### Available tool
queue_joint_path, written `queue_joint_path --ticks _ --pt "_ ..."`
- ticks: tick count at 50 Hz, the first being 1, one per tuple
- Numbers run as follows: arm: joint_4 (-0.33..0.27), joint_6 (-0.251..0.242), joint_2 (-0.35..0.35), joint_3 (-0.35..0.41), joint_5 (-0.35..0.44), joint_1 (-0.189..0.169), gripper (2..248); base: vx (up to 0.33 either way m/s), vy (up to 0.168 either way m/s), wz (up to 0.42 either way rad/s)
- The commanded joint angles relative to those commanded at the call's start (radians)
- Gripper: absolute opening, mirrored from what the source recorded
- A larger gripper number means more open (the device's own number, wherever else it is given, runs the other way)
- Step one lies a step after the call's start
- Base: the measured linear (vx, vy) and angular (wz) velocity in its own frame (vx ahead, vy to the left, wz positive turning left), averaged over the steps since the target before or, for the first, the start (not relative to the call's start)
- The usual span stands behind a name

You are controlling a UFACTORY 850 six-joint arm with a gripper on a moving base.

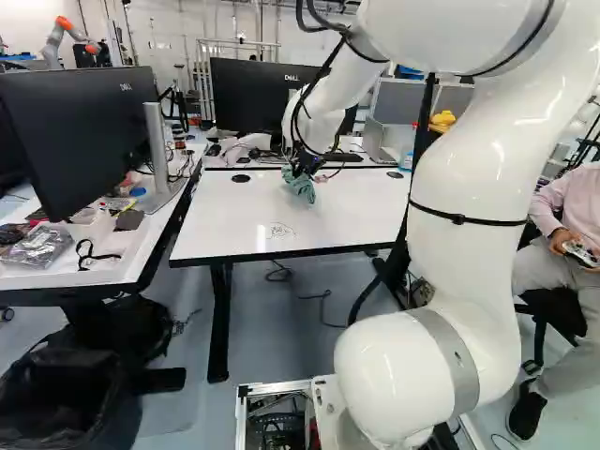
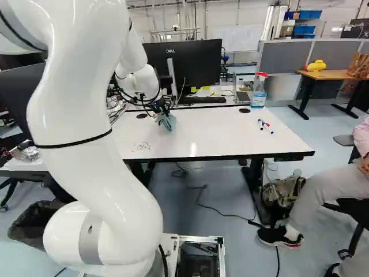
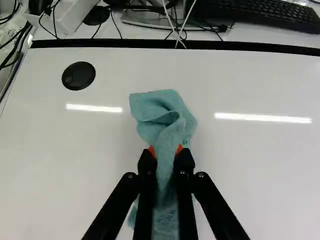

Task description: Clean the table with the green towel

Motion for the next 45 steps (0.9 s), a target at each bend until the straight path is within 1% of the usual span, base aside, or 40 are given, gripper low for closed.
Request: queue_joint_path --ticks 45 --pt "0.000 0.000 0.077 0.081 0.000 -0.144 47 0.000 0.000 0.000"
